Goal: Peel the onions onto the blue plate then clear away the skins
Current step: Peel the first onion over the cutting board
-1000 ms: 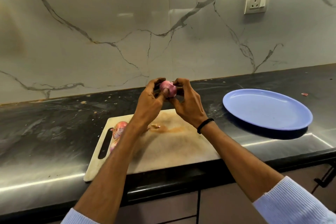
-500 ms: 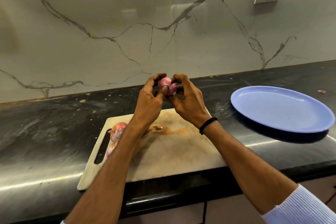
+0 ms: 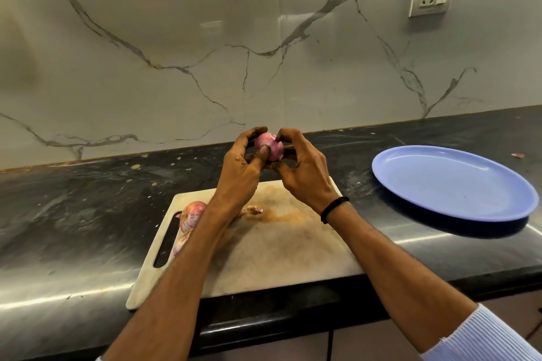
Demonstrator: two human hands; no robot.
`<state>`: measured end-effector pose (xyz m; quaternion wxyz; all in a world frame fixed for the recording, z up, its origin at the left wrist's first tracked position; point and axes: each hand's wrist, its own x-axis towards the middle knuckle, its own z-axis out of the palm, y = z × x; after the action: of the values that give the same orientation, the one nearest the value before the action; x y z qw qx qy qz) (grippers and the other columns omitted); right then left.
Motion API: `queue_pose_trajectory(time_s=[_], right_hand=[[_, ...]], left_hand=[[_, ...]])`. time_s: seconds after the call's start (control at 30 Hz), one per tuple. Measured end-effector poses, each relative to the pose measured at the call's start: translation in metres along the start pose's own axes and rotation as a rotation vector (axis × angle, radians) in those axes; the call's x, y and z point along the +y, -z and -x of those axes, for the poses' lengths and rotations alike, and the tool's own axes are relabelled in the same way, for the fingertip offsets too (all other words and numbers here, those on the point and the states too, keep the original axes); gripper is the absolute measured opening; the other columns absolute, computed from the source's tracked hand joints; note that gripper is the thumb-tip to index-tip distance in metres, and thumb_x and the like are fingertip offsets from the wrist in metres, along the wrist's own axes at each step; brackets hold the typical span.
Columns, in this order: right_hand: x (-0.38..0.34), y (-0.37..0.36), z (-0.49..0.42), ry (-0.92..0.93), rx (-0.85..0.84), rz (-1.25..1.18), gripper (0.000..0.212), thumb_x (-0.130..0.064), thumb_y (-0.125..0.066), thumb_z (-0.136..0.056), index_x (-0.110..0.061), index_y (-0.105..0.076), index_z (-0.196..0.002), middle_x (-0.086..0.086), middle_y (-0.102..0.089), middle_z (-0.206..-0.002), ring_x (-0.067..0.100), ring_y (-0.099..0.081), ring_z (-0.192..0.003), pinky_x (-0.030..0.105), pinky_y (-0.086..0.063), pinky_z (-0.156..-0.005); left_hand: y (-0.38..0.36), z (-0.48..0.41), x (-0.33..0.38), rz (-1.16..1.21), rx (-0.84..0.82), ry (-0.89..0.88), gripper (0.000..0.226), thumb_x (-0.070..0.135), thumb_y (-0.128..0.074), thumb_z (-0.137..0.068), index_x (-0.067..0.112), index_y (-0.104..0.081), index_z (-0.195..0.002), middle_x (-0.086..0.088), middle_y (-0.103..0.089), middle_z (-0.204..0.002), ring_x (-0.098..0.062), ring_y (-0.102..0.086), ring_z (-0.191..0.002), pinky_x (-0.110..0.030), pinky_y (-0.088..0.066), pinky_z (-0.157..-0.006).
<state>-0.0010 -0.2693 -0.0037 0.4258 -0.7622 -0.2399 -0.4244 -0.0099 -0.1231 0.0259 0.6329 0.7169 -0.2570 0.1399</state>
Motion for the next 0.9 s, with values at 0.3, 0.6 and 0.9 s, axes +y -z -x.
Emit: queue_pose_trajectory(time_s=[0.3,0.6,0.9], right_hand=[[0.003,-0.004,0.000,0.013,0.017,0.025,0.053,-0.002,-0.077,-0.080,-0.022,-0.046,-0.117,0.004,-0.061,-0.110,0.020,-0.066,-0.090,0.010,-0.052,-0.082],[0.000,-0.005,-0.008,0.035,-0.021,0.027,0.047,-0.004,-0.077,-0.081,-0.017,-0.051,-0.117,-0.001,-0.060,-0.112,0.018,-0.064,-0.091,0.016,-0.055,-0.083],[-0.008,-0.011,-0.001,0.016,-0.044,0.068,0.044,-0.007,-0.080,-0.080,-0.008,-0.055,-0.116,0.005,-0.062,-0.110,0.019,-0.065,-0.090,0.012,-0.053,-0.083]], left_hand=[[-0.001,-0.001,-0.006,-0.044,0.011,0.005,0.037,0.010,-0.055,-0.100,0.017,-0.053,-0.136,-0.002,-0.054,-0.133,-0.021,-0.057,-0.124,-0.041,-0.054,-0.099],[0.001,0.001,-0.006,0.020,0.064,-0.030,0.037,0.005,-0.052,-0.100,0.020,-0.051,-0.135,-0.004,-0.054,-0.136,-0.021,-0.056,-0.125,-0.031,-0.053,-0.099],[0.008,0.007,-0.009,0.016,0.068,0.013,0.036,0.007,-0.054,-0.100,0.019,-0.052,-0.134,-0.003,-0.056,-0.130,-0.021,-0.058,-0.122,-0.030,-0.056,-0.094]])
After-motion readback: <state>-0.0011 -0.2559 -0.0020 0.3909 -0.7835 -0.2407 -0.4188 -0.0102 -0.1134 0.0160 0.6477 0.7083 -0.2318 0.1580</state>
